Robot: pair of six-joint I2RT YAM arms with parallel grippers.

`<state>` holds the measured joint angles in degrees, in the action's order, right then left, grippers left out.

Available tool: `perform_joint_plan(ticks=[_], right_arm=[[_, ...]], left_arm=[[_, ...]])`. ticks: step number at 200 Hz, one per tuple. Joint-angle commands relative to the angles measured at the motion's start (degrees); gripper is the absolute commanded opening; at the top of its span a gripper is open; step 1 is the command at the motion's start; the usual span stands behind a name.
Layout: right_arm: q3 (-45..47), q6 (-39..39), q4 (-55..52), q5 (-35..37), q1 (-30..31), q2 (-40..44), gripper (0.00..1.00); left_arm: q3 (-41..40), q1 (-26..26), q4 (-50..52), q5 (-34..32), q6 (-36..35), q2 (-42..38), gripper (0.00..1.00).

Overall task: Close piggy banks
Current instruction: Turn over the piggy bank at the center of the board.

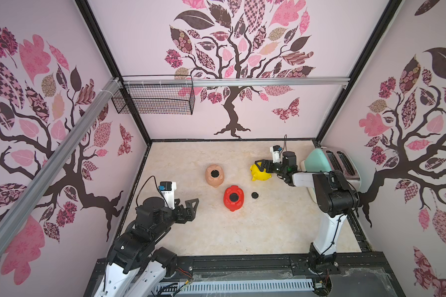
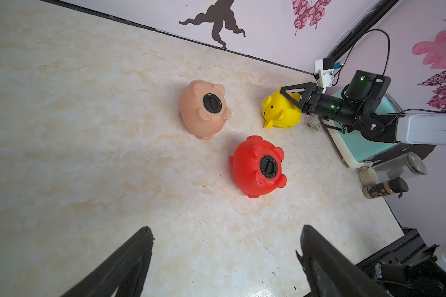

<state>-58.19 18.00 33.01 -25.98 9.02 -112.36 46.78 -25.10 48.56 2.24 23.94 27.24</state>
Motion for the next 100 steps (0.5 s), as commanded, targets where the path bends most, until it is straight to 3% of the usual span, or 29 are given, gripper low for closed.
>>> perform_joint_plan(ticks=[1,70,100], right_arm=[[5.06,6.17,1.50,8.35,0.51,1.63,0.94],[7.48,15.73,1.50,13.36,2.67,7.67,1.00],[6.47,11.47,0.20,12.23,2.59,9.53,1.00]], left_arm=[[-0.36,0.05,-1.13,0.50,-0.68,-0.58,0.92],[-0.35,0.05,-1.16,0.57,-0.70,-0.75,0.92],[-0.33,0.05,-1.18,0.31,-0.65,-1.14,0.92]])
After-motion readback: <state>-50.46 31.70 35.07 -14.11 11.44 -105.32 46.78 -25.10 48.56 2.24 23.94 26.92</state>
